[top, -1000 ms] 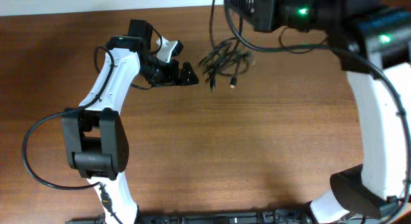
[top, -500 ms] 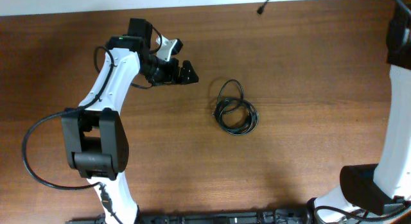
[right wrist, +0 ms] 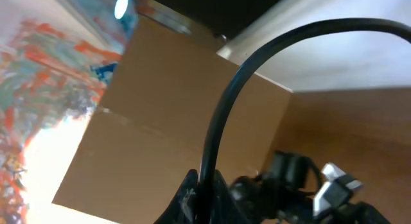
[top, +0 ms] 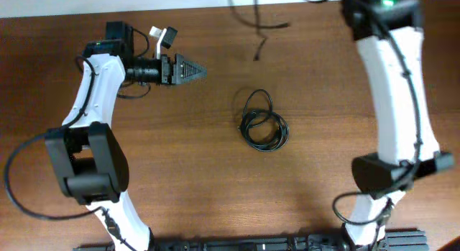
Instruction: Untangle cables
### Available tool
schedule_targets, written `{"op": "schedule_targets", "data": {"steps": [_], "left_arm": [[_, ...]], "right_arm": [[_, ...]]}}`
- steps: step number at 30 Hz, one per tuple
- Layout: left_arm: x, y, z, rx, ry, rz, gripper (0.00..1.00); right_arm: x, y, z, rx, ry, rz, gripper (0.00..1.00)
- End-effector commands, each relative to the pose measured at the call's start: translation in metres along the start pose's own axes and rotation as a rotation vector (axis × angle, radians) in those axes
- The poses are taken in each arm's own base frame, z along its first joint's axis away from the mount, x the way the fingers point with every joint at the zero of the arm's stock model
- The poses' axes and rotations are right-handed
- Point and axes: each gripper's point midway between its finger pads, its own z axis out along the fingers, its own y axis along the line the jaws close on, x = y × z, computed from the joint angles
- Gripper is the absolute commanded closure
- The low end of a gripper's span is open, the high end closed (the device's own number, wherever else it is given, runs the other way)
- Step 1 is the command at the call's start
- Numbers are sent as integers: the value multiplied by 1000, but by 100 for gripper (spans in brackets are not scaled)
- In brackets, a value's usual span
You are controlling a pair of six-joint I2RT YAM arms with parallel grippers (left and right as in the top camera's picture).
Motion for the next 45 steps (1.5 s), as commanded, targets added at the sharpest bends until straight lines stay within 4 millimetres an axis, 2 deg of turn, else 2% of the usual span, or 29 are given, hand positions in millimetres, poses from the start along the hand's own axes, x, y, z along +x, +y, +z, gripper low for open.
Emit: {"op": "schedule_targets", "data": {"steps": [1,2,5,6,7,8,9,10,11,12,15,17,18,19,20,22,23,25,26,29,32,38,39,42,45], "left_arm": [[-26,-42,-31,-216,-42,327,1],[-30,-55,-37,-231,-61,368,1],[-38,-73,-36,-148,-100,425,1],[-42,-99,-35,-8,-140,474,1],[-44,-112,-36,66,-160,503,1],[-44,-116,-37,88,-165,511,1],[-44,-116,-37,87,-165,512,12],[-44,-116,-37,87,-165,512,9],[-45,-122,-38,116,-172,524,1],[-47,-133,-40,177,-189,565,1],[-46,-155,-46,304,-212,623,8],[-48,-156,-46,302,-215,639,13],[-48,-156,-46,303,-215,639,21],[-48,-156,-46,303,-215,639,25],[-48,-156,-46,302,-215,639,25],[-48,-156,-46,302,-215,639,31],[-48,-156,-46,302,-215,639,38],[-48,-156,-46,303,-214,632,60],[-48,-156,-46,305,-212,620,63],[-48,-155,-47,304,-212,620,62],[-48,-155,-47,301,-213,623,55],[-48,-156,-47,304,-210,613,53],[-48,-156,-47,304,-210,609,56],[-48,-156,-46,305,-208,602,56],[-45,-161,-38,323,-189,590,55]], "right_arm": [[22,-16,48,-21,49,-21,96],[36,-13,63,-40,78,-26,96],[59,-9,81,-55,127,-21,96],[59,-18,84,-16,111,4,96],[57,-35,84,58,83,48,96],[57,-42,83,88,77,67,96],[56,-51,82,126,65,87,96],[54,-58,81,158,47,99,96],[53,-66,80,192,33,115,96],[57,-71,81,210,41,129,96],[68,-84,83,251,72,168,96],[72,-84,85,250,84,172,96],[79,-80,89,245,99,170,96],[86,-76,93,238,114,168,96],[98,-70,100,231,134,163,96],[106,-66,106,228,142,156,96],[106,-66,106,227,143,156,96],[106,-67,106,232,140,156,96],[103,-69,106,239,129,155,96],[94,-74,100,247,110,154,96],[81,-81,92,259,84,155,96],[83,-85,90,274,99,134,96],[83,-85,90,274,99,134,96],[84,-85,91,274,100,135,96],[84,-85,91,274,100,135,96]]}}
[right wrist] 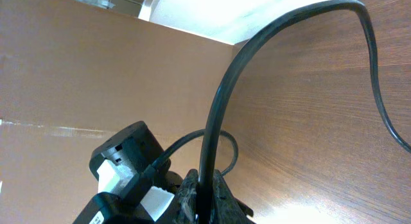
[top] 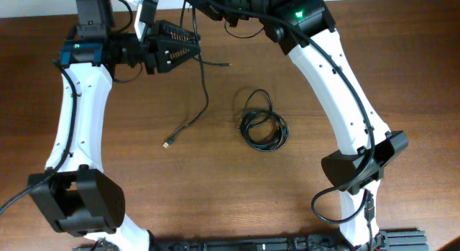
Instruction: Untangle cables
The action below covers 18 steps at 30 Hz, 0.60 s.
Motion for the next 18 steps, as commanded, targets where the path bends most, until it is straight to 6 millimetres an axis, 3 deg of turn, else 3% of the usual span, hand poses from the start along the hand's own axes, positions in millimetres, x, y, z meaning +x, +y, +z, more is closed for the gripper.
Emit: {"op": "schedule_targets", "data": {"steps": [1,2,7,10,11,12,14,15,16,18], "left_arm": [[-4,-9,6,27,4,7,59],[-4,-9,6,27,4,7,69],[-4,-9,6,25,3,7,76],[-4,-9,6,25,4,7,100],[-4,-9,6,25,4,5,100],[-4,-8,5,19,3,2,100],[-3,11,-5,-85,12,-97,100],[-5,19,-11,-129,9,-138,100],[-14,30,-19,-183,-14,-203,100],[-47,44,-34,-254,-105,-325,100]], "right_arm": [[0,-6,5,11,0,-5,96],[0,-6,5,12,0,-5,96],[-1,-6,5,12,-1,-8,96],[-2,-7,4,13,-5,-12,95],[-8,-10,0,18,-15,-23,87],[-16,-17,-5,32,-29,-49,73],[-33,-49,-25,114,-40,-19,40],[-37,-61,-32,146,-40,-20,33],[-45,-86,-50,214,-32,-45,26],[-49,-134,-88,348,20,-89,23]]}}
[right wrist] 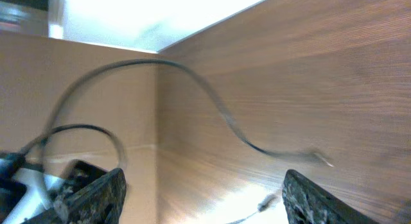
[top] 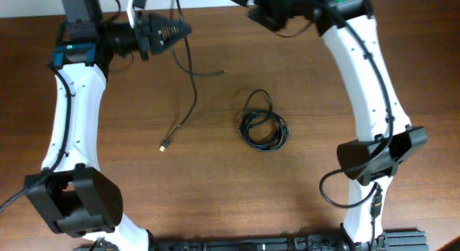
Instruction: Untangle cables
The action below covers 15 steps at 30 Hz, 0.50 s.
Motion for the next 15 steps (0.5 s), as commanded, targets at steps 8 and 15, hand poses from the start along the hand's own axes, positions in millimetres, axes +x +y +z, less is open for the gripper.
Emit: {"op": "schedule_targets", "data": {"steps": [8,15], "left_arm": [[-143,1,-54,-296,-451,294,100],[-70,166,-262,-1939,-157,304,100]], "right_arm": [[-5,-196,-113,779,8,67,8],[15,-193,-103,793,87,41,4]]}}
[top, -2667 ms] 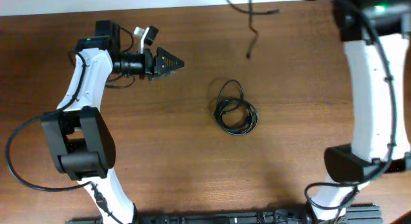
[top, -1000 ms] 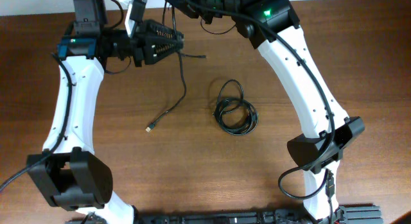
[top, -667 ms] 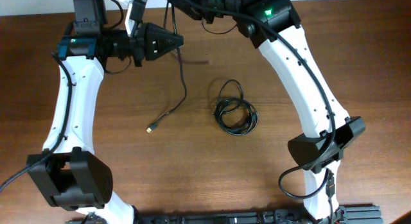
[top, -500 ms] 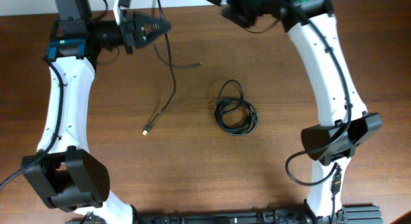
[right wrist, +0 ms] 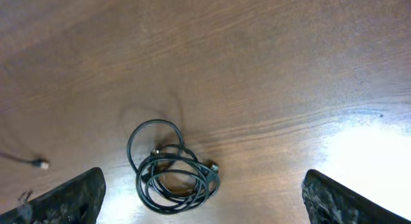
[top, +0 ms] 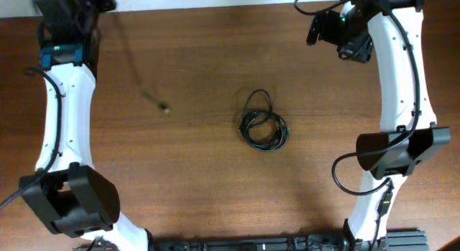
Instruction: Untangle cables
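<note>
A coiled black cable (top: 263,126) lies at mid-table; in the right wrist view the coil (right wrist: 171,174) sits low in the picture. A second, loose cable (top: 136,71) shows as a blurred line from the far-left corner down to its plug (top: 165,107), also seen as a small plug (right wrist: 41,163). It runs up to my left gripper (top: 92,2), which is largely cut off by the top edge and holds it. My right gripper (top: 325,26) hovers at the far right, open and empty (right wrist: 202,185), its fingertips (right wrist: 77,195) wide apart.
The brown wooden table (top: 215,193) ends at a pale strip along the far edge (top: 215,1). My left arm (top: 61,114) runs down the left side and my right arm (top: 406,100) down the right side.
My left gripper has gone from the far centre-left to the far-left corner, and the loose cable's plug has shifted up and away with it. My right gripper moved right and now faces down at the coil.
First my right gripper was shut on the loose cable beyond the far right edge, the left one apart. Then both met at the far centre-left with the cable between them. Then the right was open and the cable hung from the left, which now holds it at the corner.
</note>
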### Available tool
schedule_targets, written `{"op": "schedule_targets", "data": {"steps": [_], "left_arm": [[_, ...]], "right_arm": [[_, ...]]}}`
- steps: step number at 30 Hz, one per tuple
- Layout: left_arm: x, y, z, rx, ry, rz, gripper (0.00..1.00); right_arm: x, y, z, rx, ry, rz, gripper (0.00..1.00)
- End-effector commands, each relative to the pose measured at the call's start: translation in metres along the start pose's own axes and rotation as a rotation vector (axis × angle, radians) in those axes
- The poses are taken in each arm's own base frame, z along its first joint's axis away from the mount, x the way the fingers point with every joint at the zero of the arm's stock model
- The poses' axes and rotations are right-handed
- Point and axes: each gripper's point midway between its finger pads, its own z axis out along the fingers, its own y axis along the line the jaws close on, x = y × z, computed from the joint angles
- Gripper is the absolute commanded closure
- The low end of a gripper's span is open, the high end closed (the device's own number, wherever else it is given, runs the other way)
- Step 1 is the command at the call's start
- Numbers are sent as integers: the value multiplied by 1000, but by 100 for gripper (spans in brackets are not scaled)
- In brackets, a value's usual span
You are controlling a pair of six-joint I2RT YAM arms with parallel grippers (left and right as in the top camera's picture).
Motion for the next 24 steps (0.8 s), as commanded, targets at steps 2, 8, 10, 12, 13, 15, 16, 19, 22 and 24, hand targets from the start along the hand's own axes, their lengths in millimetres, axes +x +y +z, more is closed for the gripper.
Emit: {"op": "schedule_targets", "data": {"steps": [2,8,10,12,13,15,16,19,22,24], "left_arm": [[5,114,-5,-583,76,472,100],[-45,115,22,-590,-149,900,100],[25,149,52,-501,59,909,100],[103,175,73,-425,266,898,100],[161,181,87,-346,389,894,100],[220,171,99,-221,469,791,100],[239,157,101,-129,485,704,89],[238,115,101,48,430,412,75],[192,63,84,287,320,336,61],[138,50,68,300,216,333,32]], "right_arm": [[10,4,11,29,33,-37,5],[43,-13,57,106,199,-31,4],[48,-17,67,118,224,-28,4],[50,-18,69,120,233,-27,4],[50,-17,69,118,234,-26,3],[51,-17,69,115,236,-26,4],[51,-16,69,112,238,-25,4],[52,-16,69,113,241,-25,3],[53,-17,69,115,245,-25,4],[53,-17,69,115,245,-25,3]]}}
